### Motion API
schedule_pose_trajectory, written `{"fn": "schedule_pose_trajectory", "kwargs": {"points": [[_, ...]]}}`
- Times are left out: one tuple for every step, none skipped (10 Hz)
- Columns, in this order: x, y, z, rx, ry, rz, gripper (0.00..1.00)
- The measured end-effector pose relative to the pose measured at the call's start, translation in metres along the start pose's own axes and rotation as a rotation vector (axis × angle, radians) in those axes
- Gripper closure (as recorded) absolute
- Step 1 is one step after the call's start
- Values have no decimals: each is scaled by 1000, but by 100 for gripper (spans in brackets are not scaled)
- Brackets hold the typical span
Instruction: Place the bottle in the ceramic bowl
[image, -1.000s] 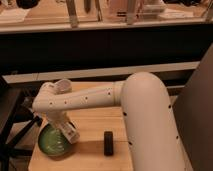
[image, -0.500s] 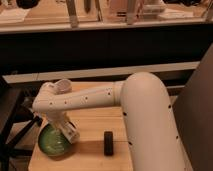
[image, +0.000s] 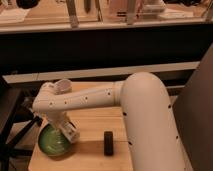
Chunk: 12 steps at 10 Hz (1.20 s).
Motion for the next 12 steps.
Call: {"fn": "schedule_pose_trajectory", "kwargs": {"points": [[0, 0, 0, 0, 0, 0, 90], [0, 0, -1, -3, 2, -3, 81], [-1, -1, -4, -13, 10, -8, 71], [0, -2, -11, -19, 21, -10, 63], [1, -4, -20, -24, 31, -14, 54], [2, -7, -32, -34, 39, -24, 40], [2, -10, -34, -34, 41, -31, 32], [3, -13, -38, -31, 44, -43, 24], [3, -17, -39, -19, 44, -54, 20], [5, -19, -40, 0, 49, -62, 20], [5, -20, -39, 14, 48, -64, 20], [6, -21, -38, 24, 48, -68, 20]]}}
